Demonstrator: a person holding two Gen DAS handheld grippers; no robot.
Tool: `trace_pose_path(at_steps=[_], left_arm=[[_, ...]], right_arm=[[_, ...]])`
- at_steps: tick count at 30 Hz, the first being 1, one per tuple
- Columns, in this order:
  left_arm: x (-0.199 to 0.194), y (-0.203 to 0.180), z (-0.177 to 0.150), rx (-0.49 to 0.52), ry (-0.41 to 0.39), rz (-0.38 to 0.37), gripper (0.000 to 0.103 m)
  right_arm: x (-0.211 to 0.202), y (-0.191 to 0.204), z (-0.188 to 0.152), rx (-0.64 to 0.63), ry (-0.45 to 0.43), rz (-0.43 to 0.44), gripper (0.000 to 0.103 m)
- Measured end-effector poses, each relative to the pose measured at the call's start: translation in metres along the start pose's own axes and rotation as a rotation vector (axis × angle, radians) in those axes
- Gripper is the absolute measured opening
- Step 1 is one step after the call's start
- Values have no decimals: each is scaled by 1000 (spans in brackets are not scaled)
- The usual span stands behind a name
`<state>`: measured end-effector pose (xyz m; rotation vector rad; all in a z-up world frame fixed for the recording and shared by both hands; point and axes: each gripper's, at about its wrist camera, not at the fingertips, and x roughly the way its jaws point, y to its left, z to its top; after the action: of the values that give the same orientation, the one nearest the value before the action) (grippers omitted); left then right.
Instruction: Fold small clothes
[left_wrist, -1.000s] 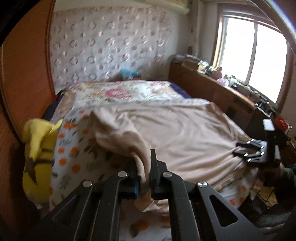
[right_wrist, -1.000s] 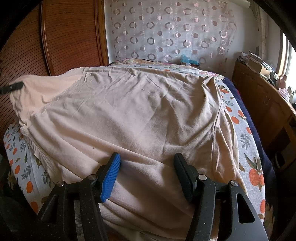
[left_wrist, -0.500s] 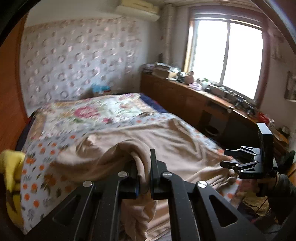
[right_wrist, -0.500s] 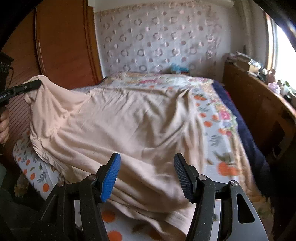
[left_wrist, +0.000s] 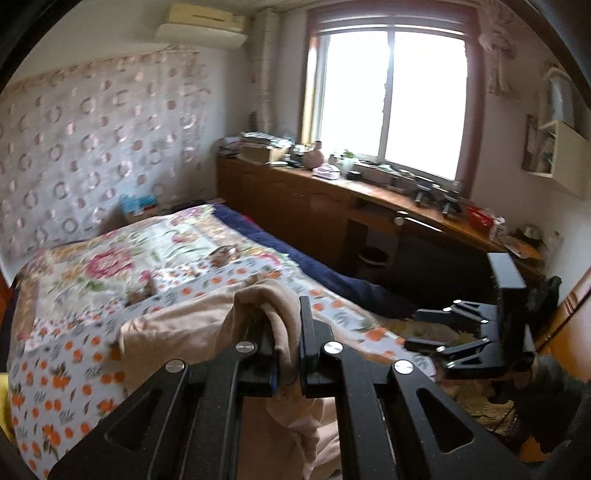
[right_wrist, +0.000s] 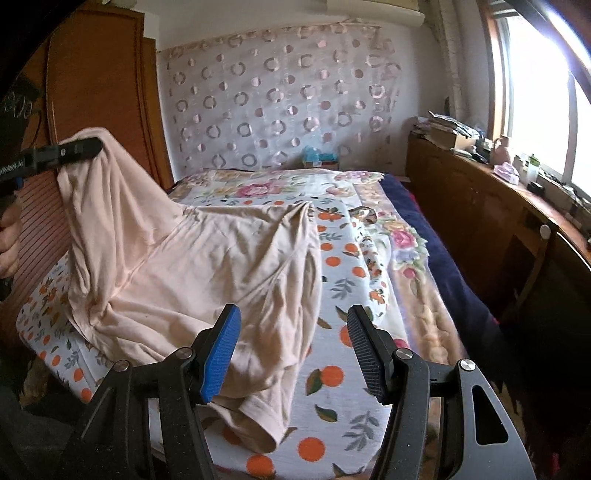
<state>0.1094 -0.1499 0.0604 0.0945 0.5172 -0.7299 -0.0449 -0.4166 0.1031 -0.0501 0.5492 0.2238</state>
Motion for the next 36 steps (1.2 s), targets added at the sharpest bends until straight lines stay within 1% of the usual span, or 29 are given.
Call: trace_pose_path(at_steps=[3,4,6,7,8,10,11,14,18,21,25,30,32,36], left_arm=[[2,-15,9,14,7,-18,8],[3,-17,10,10,18,-27,8],[8,-19,8,-13,54,-39,12],[9,-17,6,-21,63,-39,19],[8,-16,3,-23,59,-37,40],[6,-14,0,-27,44,-16,59],[5,-12,-2,-32,41,-4,67],[-2,0,-9,-49,38,17,75],[-13,15,-26,-71,34,73,76],[-22,30,-42,-113,40,89,76],[-32,41,-60,-119,47,159,76],[-47,59,-77,-137,40,230,76],[-53,67,-84,-152,32,251,76],[-68,82,-98,-192,15,289,76]], right_arm=[[-3,0,-3,8,-8,3,62],[-4,-1,-4,9,-9,4,62],[-4,3,-6,0,-6,9,62],[-3,-1,-6,-6,-4,6,62],[-1,-3,-7,-9,-2,3,62],[0,-5,-7,-7,3,9,62],[1,-6,-7,-4,4,10,62],[1,-9,-3,-3,6,15,62],[4,-5,2,-15,5,36,62],[11,1,5,-36,2,60,62],[22,11,10,-60,-2,84,62],[37,29,27,-108,-3,133,62],[44,37,35,-124,0,177,62],[60,59,51,-180,6,213,62]])
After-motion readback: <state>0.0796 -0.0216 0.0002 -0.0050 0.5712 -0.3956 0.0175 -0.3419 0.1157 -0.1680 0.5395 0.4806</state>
